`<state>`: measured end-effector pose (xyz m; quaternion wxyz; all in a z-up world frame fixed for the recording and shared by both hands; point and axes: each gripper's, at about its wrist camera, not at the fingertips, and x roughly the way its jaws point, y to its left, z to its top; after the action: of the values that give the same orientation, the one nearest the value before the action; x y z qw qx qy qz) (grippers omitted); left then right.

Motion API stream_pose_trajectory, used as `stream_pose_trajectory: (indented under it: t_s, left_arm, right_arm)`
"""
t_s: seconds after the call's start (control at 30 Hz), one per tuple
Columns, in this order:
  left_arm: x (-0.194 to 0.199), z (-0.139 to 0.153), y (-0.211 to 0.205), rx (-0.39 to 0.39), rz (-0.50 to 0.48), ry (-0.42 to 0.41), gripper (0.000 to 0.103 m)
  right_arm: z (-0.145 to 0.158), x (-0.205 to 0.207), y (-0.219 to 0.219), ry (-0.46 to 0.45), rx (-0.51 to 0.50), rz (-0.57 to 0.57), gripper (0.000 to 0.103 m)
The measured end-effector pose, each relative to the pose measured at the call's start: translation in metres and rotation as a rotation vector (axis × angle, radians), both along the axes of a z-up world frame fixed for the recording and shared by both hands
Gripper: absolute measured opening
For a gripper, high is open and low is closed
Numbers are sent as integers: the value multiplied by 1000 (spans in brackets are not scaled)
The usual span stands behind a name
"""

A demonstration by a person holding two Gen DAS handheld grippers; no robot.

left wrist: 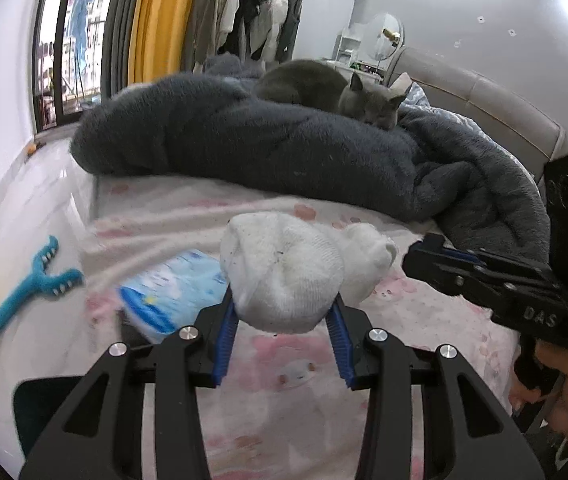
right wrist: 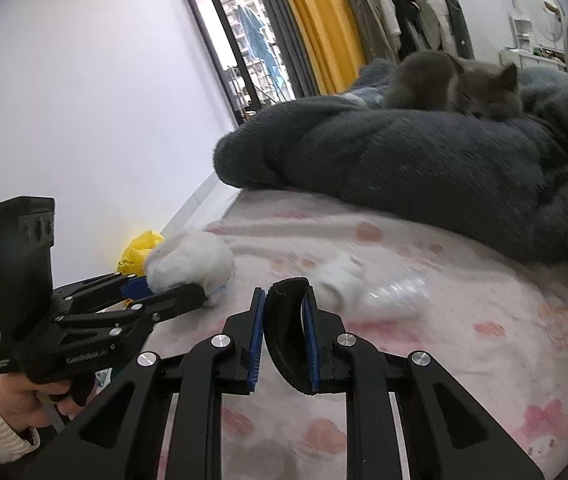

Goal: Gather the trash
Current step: 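Carry the white sock ball with the left tool over the teal bin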

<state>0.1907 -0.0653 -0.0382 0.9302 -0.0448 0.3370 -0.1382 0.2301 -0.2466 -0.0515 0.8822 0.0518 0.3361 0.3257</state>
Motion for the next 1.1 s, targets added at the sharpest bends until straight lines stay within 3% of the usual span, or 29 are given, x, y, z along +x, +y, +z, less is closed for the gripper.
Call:
stream_pose_trajectory:
  t_s: [0.37,0.6,1.0,1.1]
  left_arm:
    - [-15,11,70,8,103,5,45]
    - [-25,7,113,62,175,11,45]
    - [-38,-22,170,117,243,103,45]
    - [-40,-38,183,130,244,158,45]
  right_arm:
    - [19,5,61,-32,4,53,19]
    - [24,5,102,-42,7,100,19]
    - [27,3,174,-48,15,183,19]
    - [25,2,193,-42,13,208,19]
